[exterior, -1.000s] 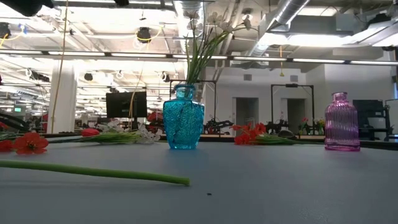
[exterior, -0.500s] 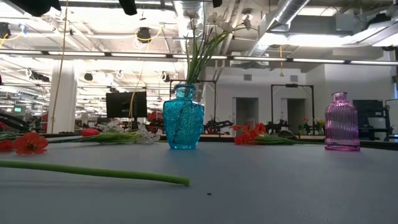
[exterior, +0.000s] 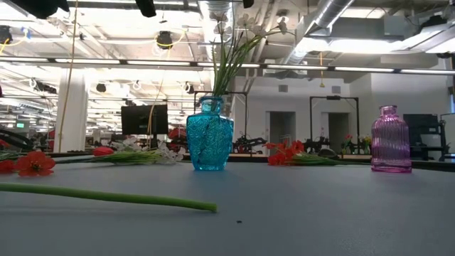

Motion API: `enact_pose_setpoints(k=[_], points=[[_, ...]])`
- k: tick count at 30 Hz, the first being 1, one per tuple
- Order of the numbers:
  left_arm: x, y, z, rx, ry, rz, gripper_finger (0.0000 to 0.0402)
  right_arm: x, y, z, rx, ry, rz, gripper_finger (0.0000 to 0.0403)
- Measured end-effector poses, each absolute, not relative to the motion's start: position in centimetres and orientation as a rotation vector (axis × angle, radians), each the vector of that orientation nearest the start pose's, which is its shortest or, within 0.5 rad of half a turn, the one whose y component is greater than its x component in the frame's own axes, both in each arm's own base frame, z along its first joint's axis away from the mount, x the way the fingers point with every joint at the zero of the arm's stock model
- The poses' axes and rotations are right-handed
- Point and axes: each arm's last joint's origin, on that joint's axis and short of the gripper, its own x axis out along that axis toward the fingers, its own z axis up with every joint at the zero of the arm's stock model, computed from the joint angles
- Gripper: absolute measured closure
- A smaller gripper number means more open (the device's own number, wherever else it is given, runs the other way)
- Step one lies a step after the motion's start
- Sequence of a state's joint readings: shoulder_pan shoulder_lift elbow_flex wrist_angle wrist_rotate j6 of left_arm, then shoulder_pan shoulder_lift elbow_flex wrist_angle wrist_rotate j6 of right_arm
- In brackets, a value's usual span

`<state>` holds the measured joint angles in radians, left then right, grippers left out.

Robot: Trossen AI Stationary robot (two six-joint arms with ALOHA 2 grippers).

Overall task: Sort flowers into vase by color
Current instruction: Put the top white flower into the blue vase

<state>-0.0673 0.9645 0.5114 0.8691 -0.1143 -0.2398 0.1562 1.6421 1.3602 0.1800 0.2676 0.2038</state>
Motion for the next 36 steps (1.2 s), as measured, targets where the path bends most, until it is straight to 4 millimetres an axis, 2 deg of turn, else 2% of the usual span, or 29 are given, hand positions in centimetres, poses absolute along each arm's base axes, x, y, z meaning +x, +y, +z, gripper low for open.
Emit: enact_pose_setpoints(k=[6,12,16,19,24,31,36], points=[[20.3,-1.0,30.7,-0.282,-0.418,-0.006,0.0401,38.3,5.3,34.7,0.18,0.088,-0.116,0.0311],[20.1,-1.0,30.7,-0.309,-0.403,-0.005,0.0401,38.0,5.3,34.7,0.176,0.104,-0.114,0.0234],[19.9,-1.0,30.2,-0.309,-0.302,0.009,0.0401,37.1,5.1,35.2,0.168,0.146,-0.115,0.0183],[19.5,-0.8,30.5,-0.288,-0.164,0.052,0.0401,36.0,5.2,35.8,0.16,0.183,-0.108,0.0158],[19.2,0.3,31.4,-0.228,0.09,0.191,0.0401,33.8,5.6,37.2,0.151,0.219,-0.086,0.0152],[19.2,1.8,32.2,-0.172,0.05,0.247,0.0401,32.2,6.1,38.5,0.158,0.208,-0.061,0.0158],[19.2,2.6,32.2,-0.187,0.043,0.269,0.0401,32.1,6.4,38.5,0.195,0.21,-0.056,0.0158]])
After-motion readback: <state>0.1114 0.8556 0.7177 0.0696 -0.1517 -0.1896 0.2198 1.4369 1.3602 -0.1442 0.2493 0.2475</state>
